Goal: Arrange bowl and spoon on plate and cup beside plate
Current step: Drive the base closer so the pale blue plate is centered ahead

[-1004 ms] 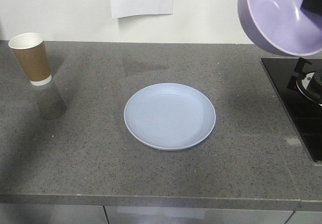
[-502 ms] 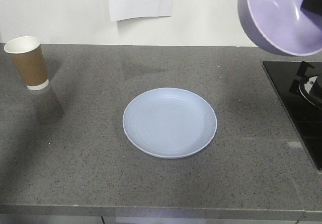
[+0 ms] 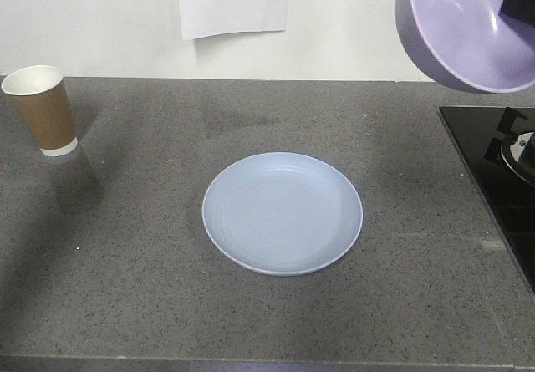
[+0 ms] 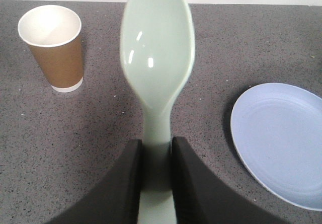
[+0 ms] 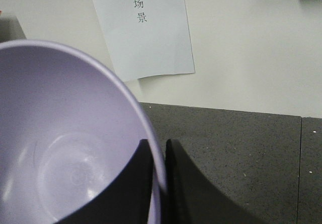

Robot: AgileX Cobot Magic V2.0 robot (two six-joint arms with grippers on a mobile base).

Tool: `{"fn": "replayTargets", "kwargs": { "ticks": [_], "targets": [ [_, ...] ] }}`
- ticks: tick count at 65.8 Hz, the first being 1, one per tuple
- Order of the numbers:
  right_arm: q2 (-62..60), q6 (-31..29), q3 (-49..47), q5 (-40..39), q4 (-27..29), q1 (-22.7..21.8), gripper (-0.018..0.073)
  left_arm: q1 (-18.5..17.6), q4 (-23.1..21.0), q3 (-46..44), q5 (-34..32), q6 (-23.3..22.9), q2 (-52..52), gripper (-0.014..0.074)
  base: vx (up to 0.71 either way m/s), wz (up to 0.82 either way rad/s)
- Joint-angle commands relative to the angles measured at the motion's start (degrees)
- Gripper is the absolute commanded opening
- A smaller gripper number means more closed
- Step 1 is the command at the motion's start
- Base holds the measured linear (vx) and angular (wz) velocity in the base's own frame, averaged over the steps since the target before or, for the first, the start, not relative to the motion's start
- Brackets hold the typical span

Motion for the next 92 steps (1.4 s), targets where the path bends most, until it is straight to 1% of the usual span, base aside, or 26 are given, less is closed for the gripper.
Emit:
{"fn": "replayTargets", "kwargs": {
  "ticks": [1,92],
  "targets": [
    [-1.07,-0.60,-1.89,-2.01,2.56,0.10,-0.0010,-0.28,-0.99,-1.36,-3.34,-0.17,-1.09,-0.0006,0.04,0.00],
    [-1.07,-0.60,-1.89,-2.01,2.56,0.10,-0.0010,-0.28,-0.99,-1.36,-3.34,-0.17,-1.09,-0.0006,0.03,0.00]
  ]
}}
